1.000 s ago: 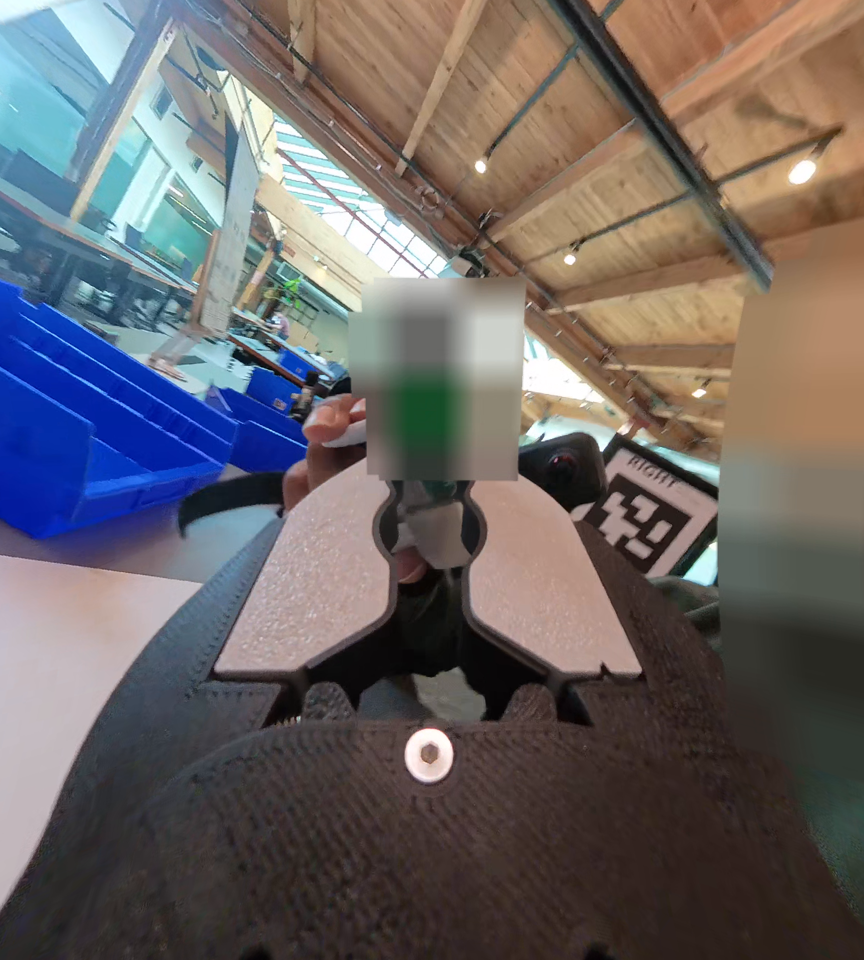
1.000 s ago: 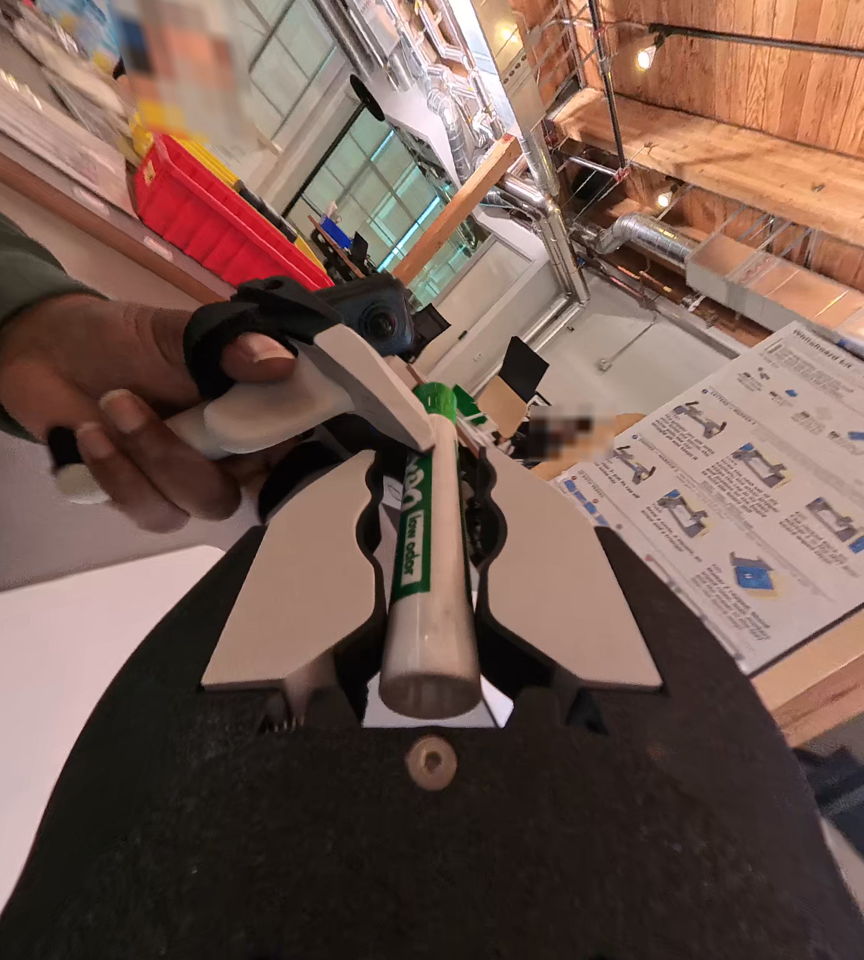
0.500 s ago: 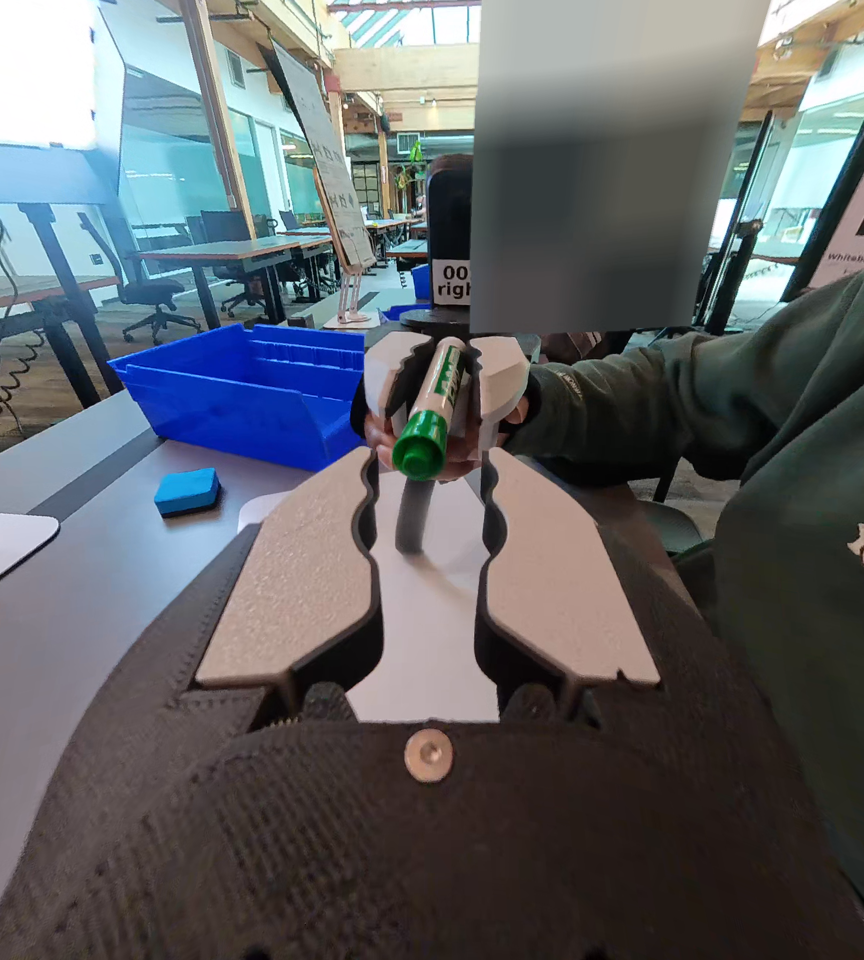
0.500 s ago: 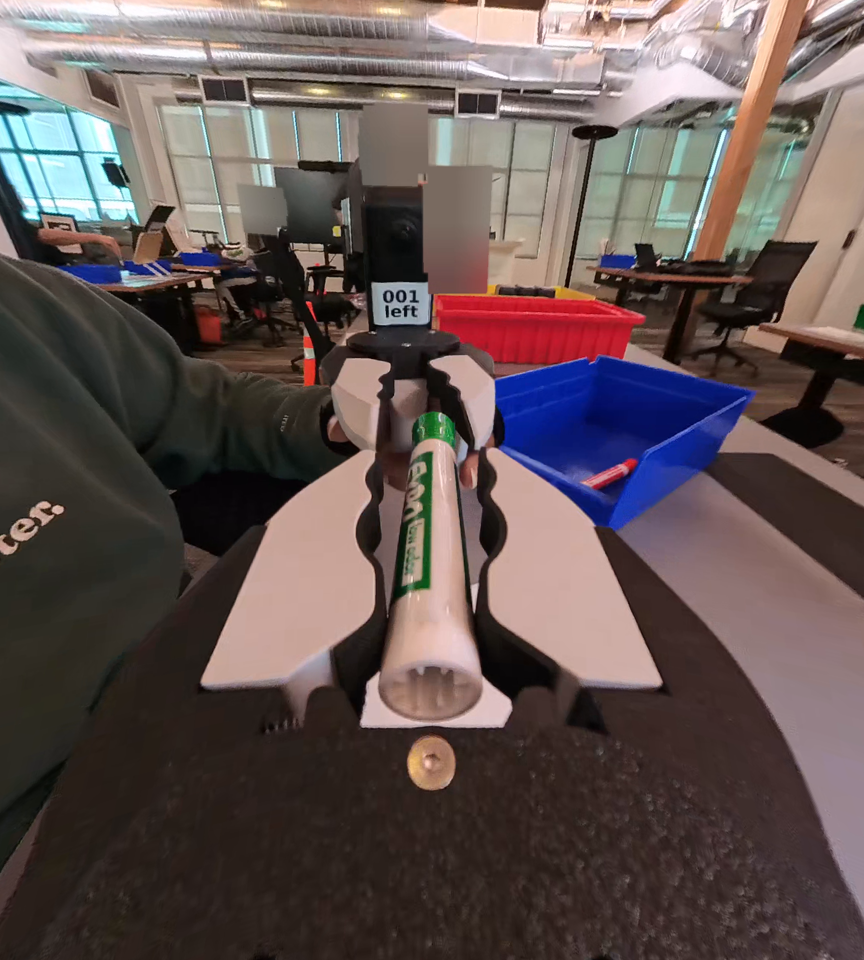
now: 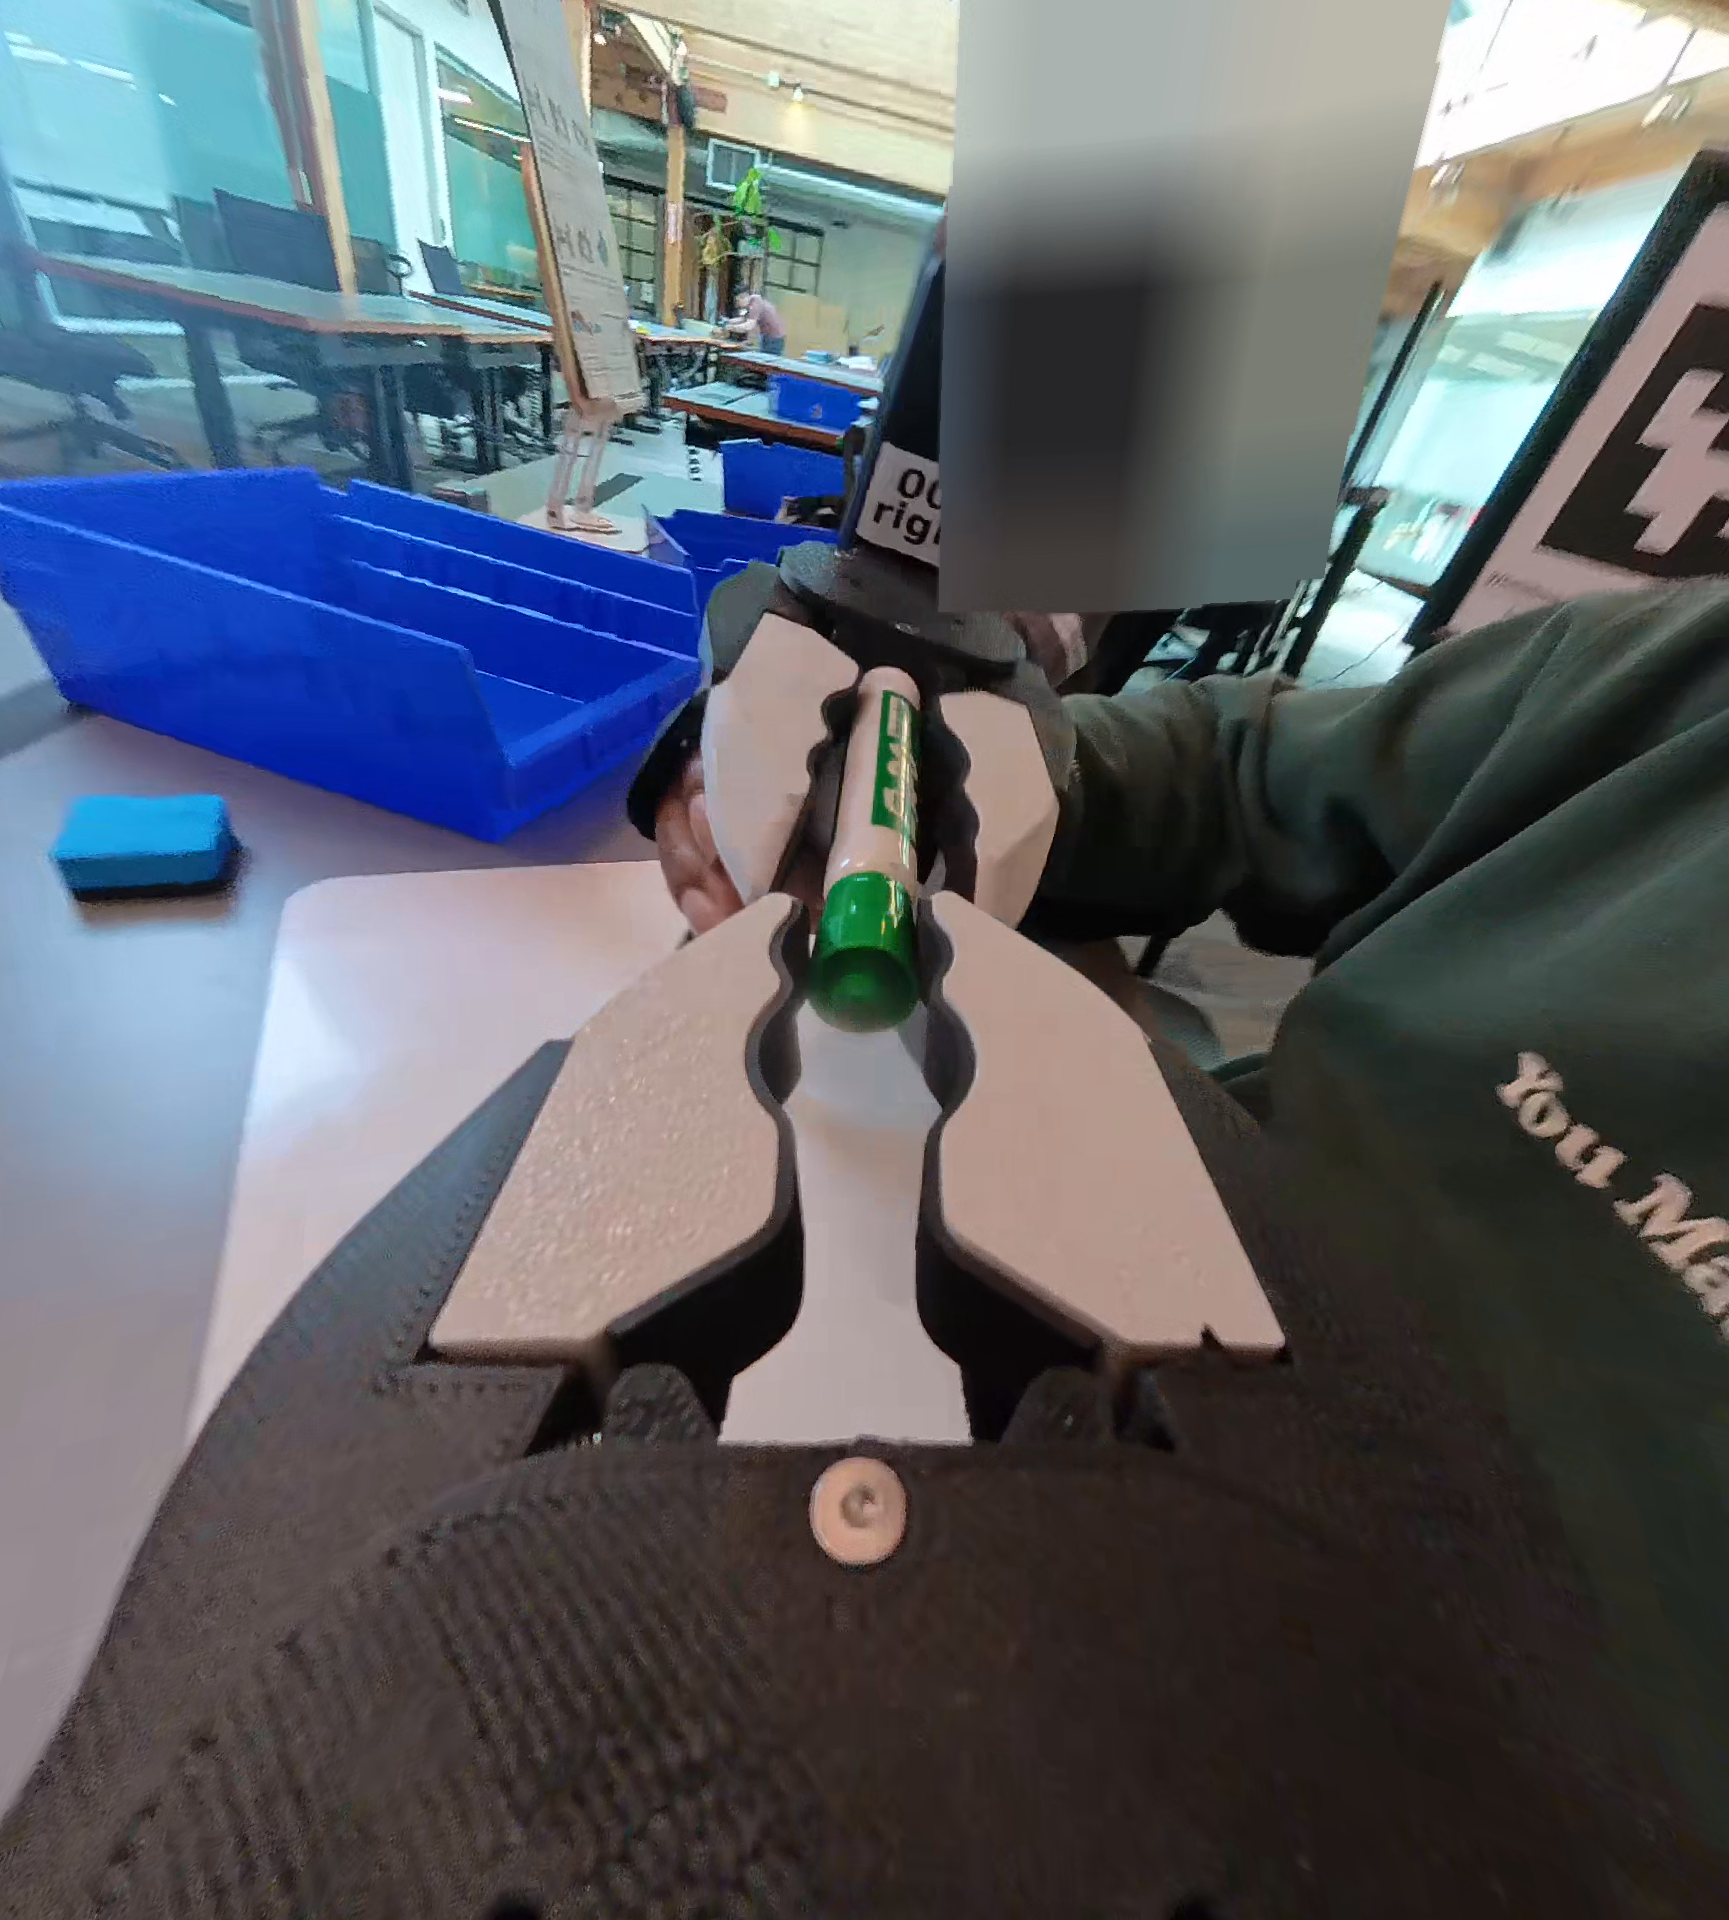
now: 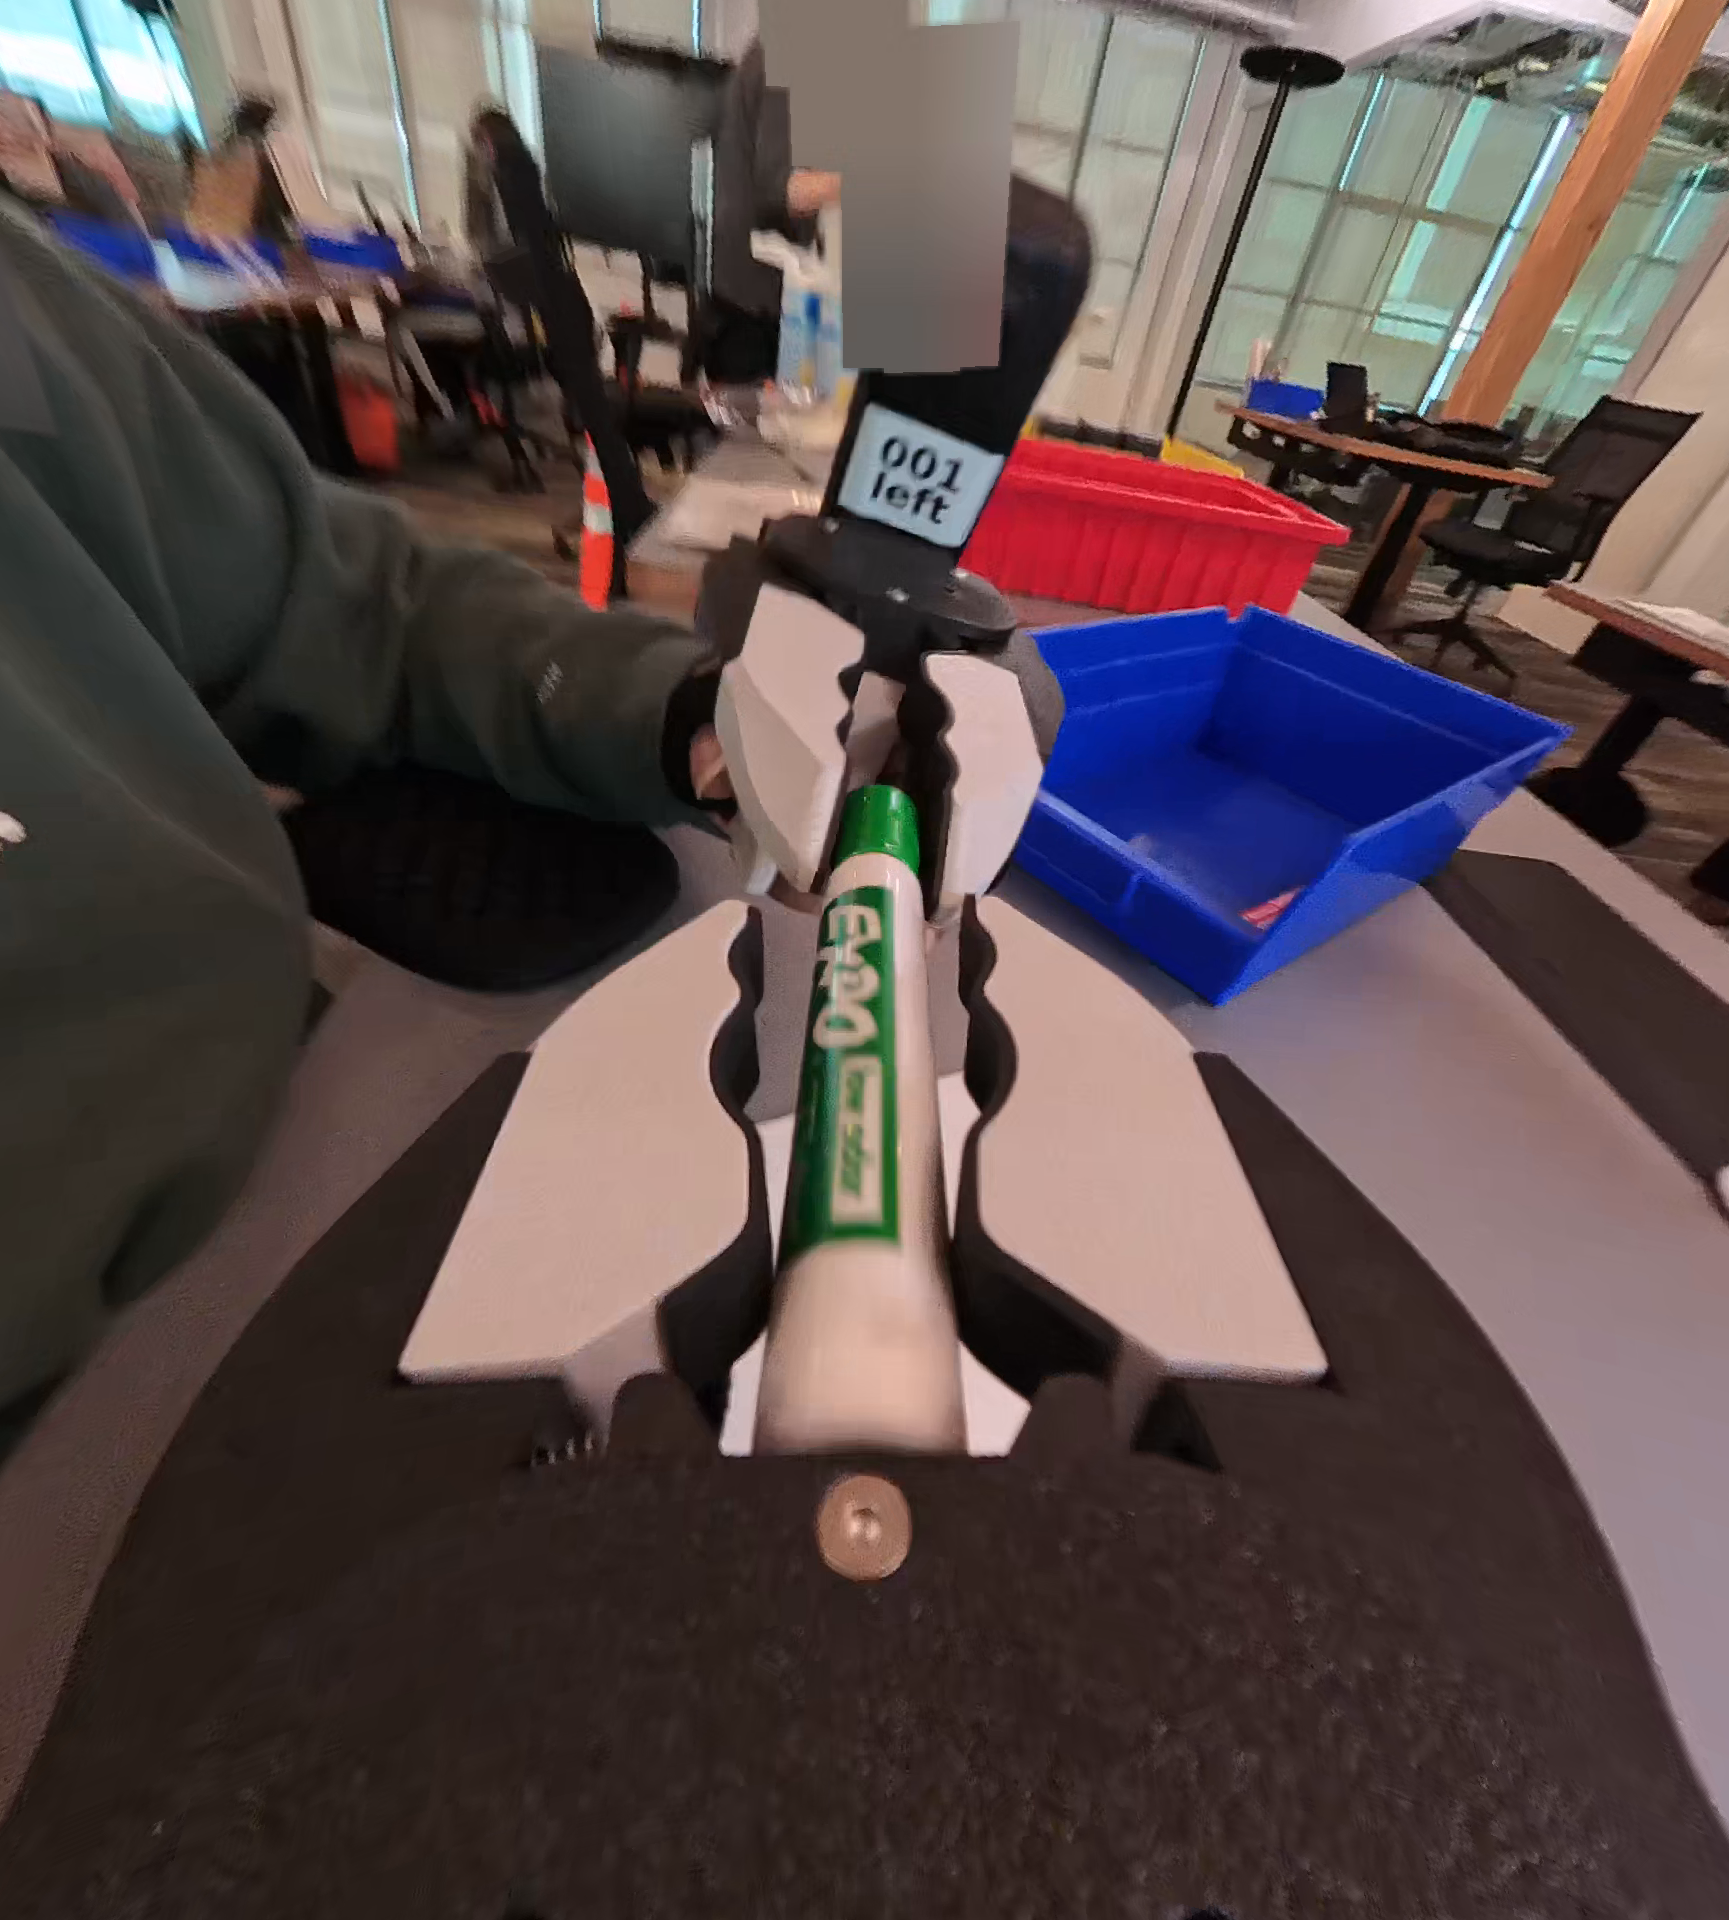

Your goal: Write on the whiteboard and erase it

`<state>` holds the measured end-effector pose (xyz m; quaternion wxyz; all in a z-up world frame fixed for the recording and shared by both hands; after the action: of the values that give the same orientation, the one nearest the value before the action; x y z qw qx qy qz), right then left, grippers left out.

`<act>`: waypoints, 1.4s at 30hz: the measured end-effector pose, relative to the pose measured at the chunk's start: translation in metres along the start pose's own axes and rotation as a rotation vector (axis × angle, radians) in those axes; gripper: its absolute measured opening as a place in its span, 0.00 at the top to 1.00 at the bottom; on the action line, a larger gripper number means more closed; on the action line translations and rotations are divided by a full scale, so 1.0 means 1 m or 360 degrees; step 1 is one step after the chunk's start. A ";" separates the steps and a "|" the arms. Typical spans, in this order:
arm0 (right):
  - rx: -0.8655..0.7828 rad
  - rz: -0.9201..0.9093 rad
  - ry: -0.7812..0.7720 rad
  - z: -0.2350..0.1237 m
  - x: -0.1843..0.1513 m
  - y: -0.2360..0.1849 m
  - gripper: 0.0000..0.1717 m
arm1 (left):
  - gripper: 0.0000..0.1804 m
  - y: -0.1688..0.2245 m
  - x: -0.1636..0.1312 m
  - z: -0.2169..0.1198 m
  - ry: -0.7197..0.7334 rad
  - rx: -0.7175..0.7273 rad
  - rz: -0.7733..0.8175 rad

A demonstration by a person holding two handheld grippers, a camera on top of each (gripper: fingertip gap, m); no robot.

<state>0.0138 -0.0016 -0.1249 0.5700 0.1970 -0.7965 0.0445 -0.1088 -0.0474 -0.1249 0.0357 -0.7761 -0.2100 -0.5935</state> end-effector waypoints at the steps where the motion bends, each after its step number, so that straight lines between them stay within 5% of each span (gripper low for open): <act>1: -0.0044 -0.0067 -0.0073 0.004 -0.001 -0.003 0.76 | 0.89 0.000 -0.002 0.003 0.0004 -0.0061 -0.0054; 11: -0.0110 -0.0162 -0.0101 0.002 -0.001 -0.007 0.78 | 0.89 -0.002 -0.010 0.010 -0.0085 -0.0197 -0.0240; 26: 0.0002 0.0108 -0.0036 0.015 -0.018 -0.002 0.81 | 0.89 -0.012 -0.022 0.010 -0.0187 -0.0211 -0.0452; 42: 0.0061 0.0243 -0.0018 0.018 -0.016 0.000 0.80 | 0.89 -0.015 -0.028 0.009 0.0016 -0.0410 -0.0601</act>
<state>0.0021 -0.0029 -0.1462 0.5566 0.1468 -0.8114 0.1019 -0.1121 -0.0390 -0.1569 -0.1742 -0.7182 -0.2738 -0.6155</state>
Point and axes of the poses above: each gripper's, where its closed fingertips meet, z out along the fingers, x out of its top, y = z × x across the jaws, the point moved 7 cm from there along -z, back along the fingers, and after that the axes turned 14 degrees about -y, right-handed, at the moved point
